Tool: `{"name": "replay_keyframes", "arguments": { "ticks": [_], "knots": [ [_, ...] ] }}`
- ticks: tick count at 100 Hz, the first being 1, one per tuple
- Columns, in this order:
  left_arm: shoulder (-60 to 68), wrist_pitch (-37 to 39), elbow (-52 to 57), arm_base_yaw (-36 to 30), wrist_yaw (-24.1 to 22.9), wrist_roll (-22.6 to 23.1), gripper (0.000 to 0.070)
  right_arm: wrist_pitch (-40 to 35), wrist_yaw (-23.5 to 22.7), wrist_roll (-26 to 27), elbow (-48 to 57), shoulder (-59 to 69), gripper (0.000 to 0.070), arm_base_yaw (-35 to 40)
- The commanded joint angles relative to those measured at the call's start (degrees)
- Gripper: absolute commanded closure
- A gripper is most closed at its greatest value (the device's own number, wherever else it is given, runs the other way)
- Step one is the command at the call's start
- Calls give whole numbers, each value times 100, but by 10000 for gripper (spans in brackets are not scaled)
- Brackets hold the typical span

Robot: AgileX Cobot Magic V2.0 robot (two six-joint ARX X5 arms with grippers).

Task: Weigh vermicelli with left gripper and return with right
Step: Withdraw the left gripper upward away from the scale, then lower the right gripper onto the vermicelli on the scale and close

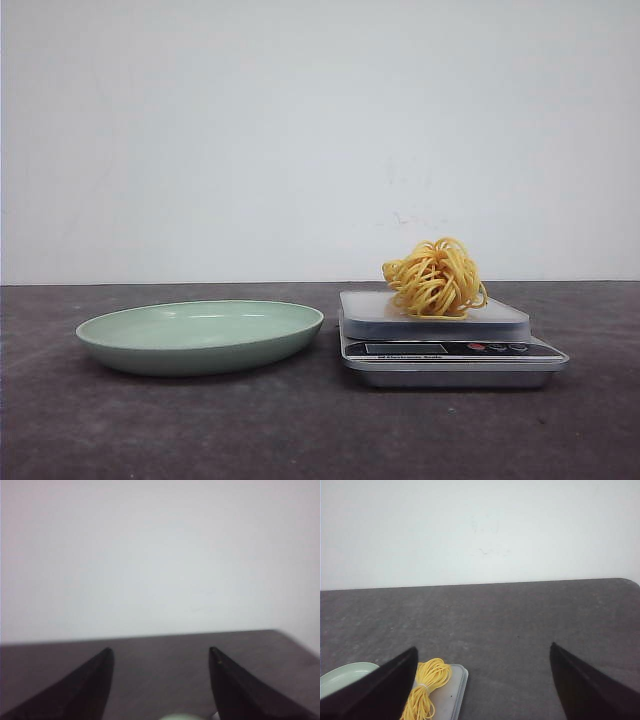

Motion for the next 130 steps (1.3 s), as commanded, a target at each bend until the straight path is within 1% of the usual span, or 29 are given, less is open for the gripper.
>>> {"name": "replay_keyframes", "arguments": {
  "ticks": [1,12,18,31,45,58,73,90,98,110,117,130],
  "knots": [
    [-223,-323,-70,-31,-181,-232,351,55,-17,-44,98,17,165,7],
    [-831,-671,-455,-31,-286,-531,351,55,-155,-42,98,20,165,7],
    [-1075,-739,-745,-31,-289,-632,351,52,-225,-39,98,22,165,13],
    [-1613,-826,-1611,-28,-254,-1005,349,52,-315,-39,98,70,165,20],
    [-2020,-822,-2485,-26,-173,-1180,349,85,-424,-7,98,223,165,81],
    [-2140,-706,-2983,-31,-164,-1246,349,236,-555,50,101,575,165,234],
    [-2138,-562,-3047,-31,-66,-1226,350,337,-601,173,247,1292,165,538],
    [-2138,-518,-3047,-31,-59,-1152,350,553,-577,326,560,2350,166,1121],
    [-2138,-518,-3047,-31,2,-1154,350,610,-514,487,708,2918,166,1416],
    [-2138,-511,-3047,-31,0,-1154,350,649,-236,616,914,3786,166,1786],
    [-2138,-518,-3047,-31,42,-1154,350,782,-245,660,975,4264,167,1976],
    [-2138,-522,-3047,-31,66,-1156,350,1027,-238,925,988,5093,184,2155]
  ]
}}
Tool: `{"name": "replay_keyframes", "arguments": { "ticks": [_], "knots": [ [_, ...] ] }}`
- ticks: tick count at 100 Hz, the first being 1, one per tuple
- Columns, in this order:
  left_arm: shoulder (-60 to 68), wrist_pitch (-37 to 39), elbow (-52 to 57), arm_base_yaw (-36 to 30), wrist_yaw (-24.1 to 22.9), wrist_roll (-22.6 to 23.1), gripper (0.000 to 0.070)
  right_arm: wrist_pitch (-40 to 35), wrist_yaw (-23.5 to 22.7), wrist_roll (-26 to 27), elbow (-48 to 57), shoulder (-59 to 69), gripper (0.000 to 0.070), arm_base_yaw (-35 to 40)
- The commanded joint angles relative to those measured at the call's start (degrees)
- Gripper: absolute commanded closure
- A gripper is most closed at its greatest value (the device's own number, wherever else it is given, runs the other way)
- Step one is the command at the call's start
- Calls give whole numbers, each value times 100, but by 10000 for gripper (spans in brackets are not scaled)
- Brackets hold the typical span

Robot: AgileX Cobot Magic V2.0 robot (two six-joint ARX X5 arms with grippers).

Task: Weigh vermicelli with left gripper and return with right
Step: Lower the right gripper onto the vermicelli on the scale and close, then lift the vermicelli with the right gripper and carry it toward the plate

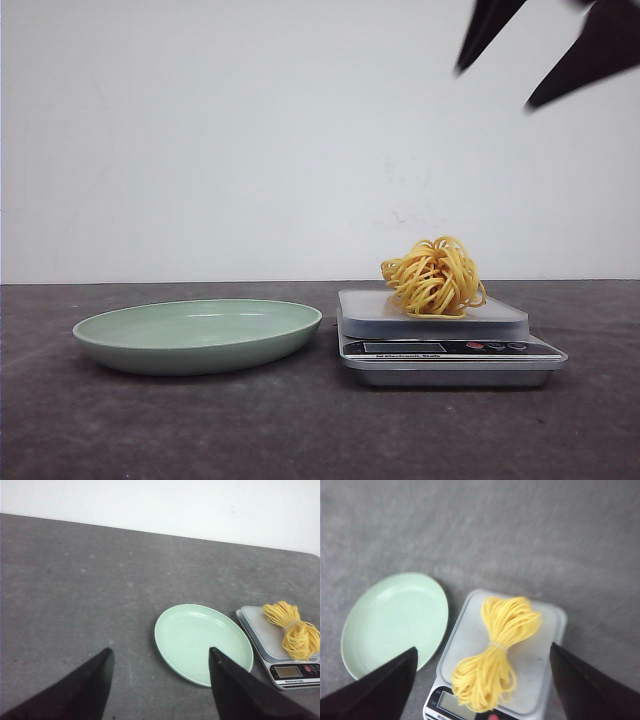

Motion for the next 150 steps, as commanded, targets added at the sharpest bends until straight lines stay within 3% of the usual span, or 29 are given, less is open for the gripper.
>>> {"name": "replay_keyframes", "arguments": {
  "ticks": [1,36,62,70,89,108,122,133,150],
  "knots": [
    [-11,63,72,-31,4,33,350,105,24,264,114,428,185,59],
    [-11,57,72,-31,4,37,350,595,9,411,114,1954,191,234],
    [-11,20,72,-31,2,37,350,798,20,542,114,2339,193,304],
    [-11,13,72,-31,4,37,350,831,24,546,114,2417,234,304],
    [-11,-151,72,-31,4,37,350,892,138,564,114,2496,249,302],
    [-11,-131,72,-31,9,-11,350,929,144,590,114,2496,478,302],
    [-11,-120,72,-31,24,-11,350,922,142,715,114,2496,531,304],
    [-11,-114,72,-31,22,-11,350,922,146,793,114,2496,700,304],
    [-11,-107,72,-31,22,-9,350,997,144,929,114,2492,700,304]
  ]
}}
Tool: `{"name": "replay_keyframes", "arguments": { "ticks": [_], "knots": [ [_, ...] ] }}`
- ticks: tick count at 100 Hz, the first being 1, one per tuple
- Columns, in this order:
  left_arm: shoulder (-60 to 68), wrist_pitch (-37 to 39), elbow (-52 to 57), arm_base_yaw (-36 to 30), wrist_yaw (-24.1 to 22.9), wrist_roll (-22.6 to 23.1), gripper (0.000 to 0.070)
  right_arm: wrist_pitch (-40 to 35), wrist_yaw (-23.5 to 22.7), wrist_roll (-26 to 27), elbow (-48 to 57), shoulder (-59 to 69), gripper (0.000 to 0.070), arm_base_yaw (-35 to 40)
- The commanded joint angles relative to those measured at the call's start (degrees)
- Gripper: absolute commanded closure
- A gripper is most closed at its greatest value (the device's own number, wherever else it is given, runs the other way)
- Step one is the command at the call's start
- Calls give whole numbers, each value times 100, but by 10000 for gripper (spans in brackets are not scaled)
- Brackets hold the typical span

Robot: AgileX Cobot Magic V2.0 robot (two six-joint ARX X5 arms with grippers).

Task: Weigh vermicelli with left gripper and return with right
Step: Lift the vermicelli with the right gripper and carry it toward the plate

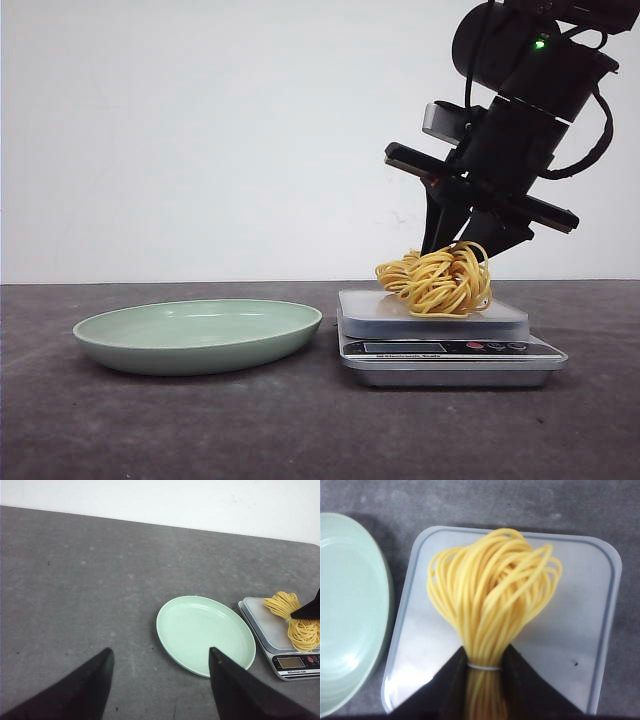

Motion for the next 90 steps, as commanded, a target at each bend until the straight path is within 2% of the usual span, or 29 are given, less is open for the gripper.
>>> {"name": "replay_keyframes", "arguments": {
  "ticks": [1,23,52,69,90],
  "knots": [
    [-11,68,72,-31,9,-7,350,116,17,140,109,87,700,39],
    [-11,72,72,-31,9,-7,350,337,20,181,131,-234,700,81],
    [-11,81,72,-31,9,-11,350,385,-4,177,310,-1449,700,313],
    [-11,94,72,-31,4,-7,350,459,9,90,708,-1987,700,883],
    [-11,87,72,-31,7,-9,350,511,254,96,1460,-1821,700,1714]
  ]
}}
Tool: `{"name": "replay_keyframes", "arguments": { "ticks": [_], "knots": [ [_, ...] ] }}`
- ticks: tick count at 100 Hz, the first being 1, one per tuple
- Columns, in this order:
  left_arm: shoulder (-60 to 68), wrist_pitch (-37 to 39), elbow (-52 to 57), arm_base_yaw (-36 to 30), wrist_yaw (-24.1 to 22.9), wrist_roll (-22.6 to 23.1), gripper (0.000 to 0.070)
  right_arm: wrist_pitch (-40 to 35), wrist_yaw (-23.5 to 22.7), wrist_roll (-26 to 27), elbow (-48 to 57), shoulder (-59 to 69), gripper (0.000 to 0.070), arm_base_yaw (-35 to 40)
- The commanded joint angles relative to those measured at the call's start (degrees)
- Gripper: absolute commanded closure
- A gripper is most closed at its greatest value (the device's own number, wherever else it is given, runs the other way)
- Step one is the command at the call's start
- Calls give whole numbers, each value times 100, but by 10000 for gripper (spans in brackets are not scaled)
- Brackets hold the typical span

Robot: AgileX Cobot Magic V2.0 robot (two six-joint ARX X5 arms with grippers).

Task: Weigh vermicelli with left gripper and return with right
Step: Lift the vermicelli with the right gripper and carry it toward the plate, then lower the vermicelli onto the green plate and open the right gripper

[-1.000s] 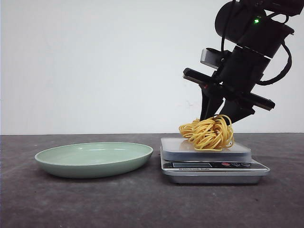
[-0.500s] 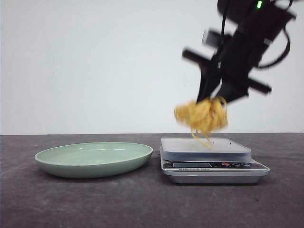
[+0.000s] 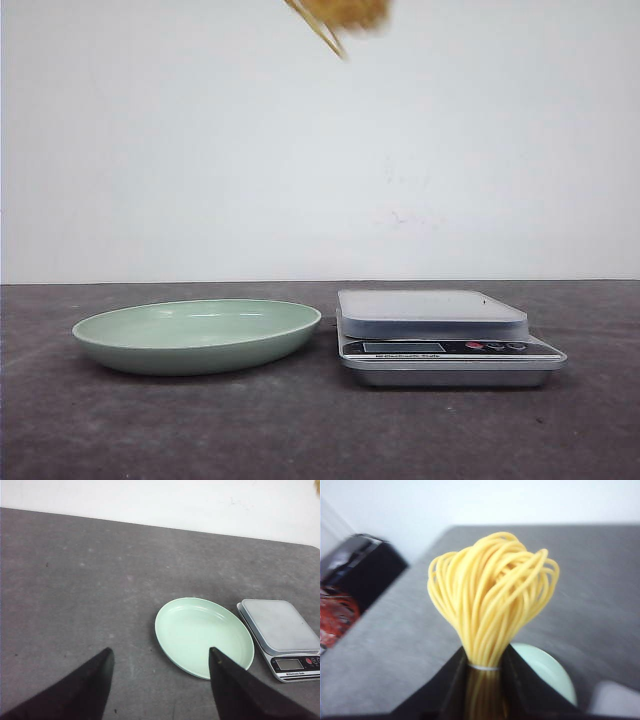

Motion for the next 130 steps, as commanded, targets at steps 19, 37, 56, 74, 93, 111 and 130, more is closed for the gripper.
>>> {"name": "replay_keyframes", "arguments": {
  "ticks": [19,37,56,74,93,111,130],
  "knots": [
    [-11,70,72,-31,4,-33,351,577,540,-22,570,828,700,715],
    [-11,68,72,-31,-15,-31,350,741,540,109,651,1735,700,695],
    [-11,61,72,-31,-15,-31,350,916,592,293,651,2658,700,684],
    [-11,52,72,-31,-17,-31,350,1108,918,944,651,3359,700,704],
    [-11,50,72,-31,-17,-31,350,1104,1239,1582,651,3816,700,743],
    [-11,24,72,-31,-15,-31,350,1104,1274,1718,649,3974,700,793],
    [-11,28,72,-31,-94,-28,350,1058,1419,1860,649,3974,700,981]
  ]
}}
